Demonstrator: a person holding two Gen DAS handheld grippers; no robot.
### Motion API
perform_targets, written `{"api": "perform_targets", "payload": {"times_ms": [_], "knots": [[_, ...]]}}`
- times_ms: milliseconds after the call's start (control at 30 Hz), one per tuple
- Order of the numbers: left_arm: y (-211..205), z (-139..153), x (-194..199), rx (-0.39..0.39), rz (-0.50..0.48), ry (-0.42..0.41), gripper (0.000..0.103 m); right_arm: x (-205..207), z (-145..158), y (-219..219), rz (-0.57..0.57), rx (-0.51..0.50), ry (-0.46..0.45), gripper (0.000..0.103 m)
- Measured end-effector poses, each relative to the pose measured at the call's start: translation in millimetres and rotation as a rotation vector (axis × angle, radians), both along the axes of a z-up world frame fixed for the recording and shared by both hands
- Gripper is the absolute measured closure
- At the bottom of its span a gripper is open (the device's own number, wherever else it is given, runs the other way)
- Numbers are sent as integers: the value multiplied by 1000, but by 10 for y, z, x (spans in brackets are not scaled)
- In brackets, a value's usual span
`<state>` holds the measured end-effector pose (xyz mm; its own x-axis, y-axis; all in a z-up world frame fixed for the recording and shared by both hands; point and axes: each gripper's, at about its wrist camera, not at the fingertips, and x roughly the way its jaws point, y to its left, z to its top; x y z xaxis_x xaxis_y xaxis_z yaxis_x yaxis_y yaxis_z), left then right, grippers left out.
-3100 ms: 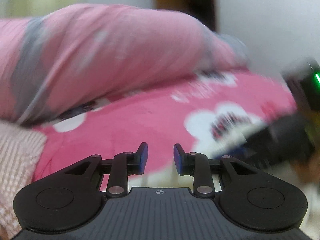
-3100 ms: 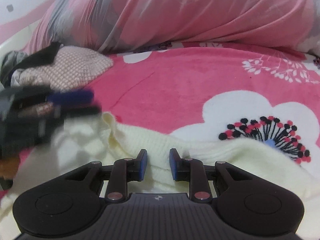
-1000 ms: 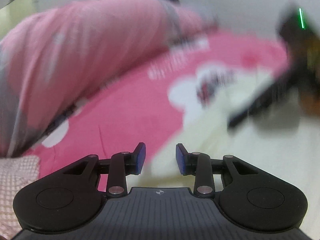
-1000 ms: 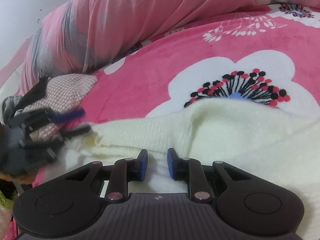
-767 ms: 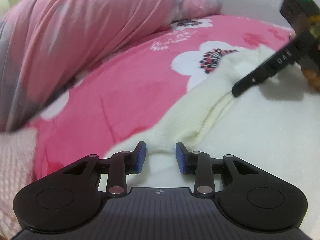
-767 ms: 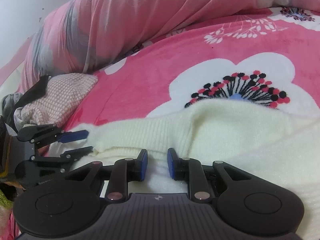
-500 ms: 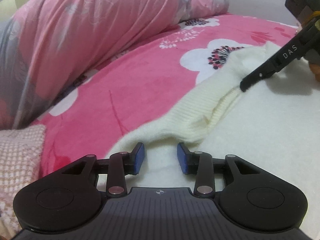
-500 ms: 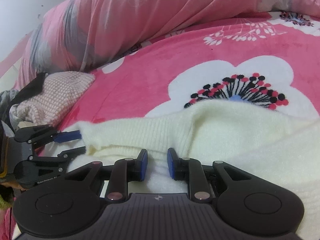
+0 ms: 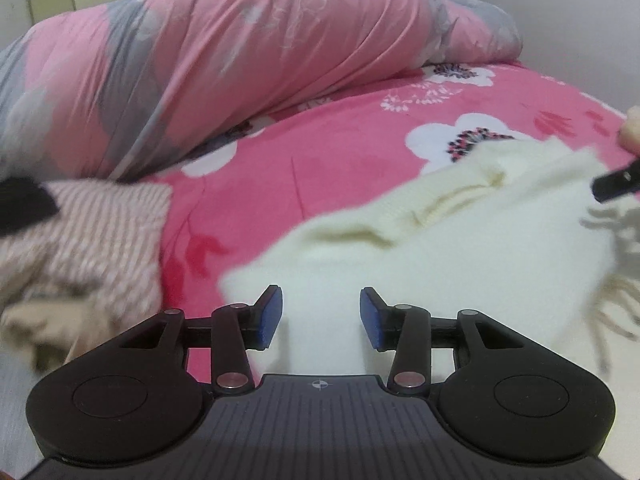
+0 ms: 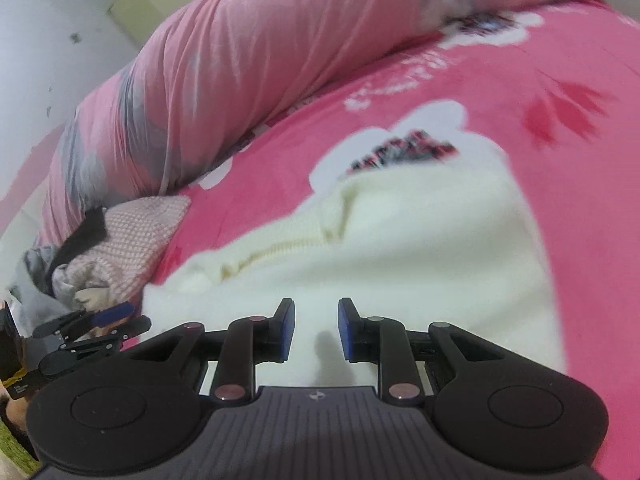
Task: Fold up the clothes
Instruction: 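Move both open grippers back to the hem edge of the fleece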
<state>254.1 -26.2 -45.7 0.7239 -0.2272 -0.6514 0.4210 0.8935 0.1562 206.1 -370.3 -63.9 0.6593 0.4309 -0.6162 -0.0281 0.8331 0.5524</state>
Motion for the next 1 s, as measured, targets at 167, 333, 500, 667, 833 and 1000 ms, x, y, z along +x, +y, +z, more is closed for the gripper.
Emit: {"api": "perform_targets", "payload": {"times_ms": [167, 333, 500, 667, 833, 1000], "knots": [[237, 175, -742, -97, 43, 67, 52, -887, 16, -164, -25, 39, -14, 77], [454, -3, -1545, -226, 75, 181, 52, -1685, -56, -134, -36, 0, -6, 73], [541, -254, -2190, -268, 122, 202, 52, -2281, -242, -59, -72, -59, 7, 73], [613, -416, -2624, -281, 183, 203, 52, -2748, -220, -58, -126, -49, -22, 72], [653, -437, -2936, -317, 182, 199, 51, -3128, -171, 4, -132, -59, -22, 71], [634, -484, -3150, -327, 155, 213, 51, -3419, -182, 104, -120, -44, 10, 69]]}}
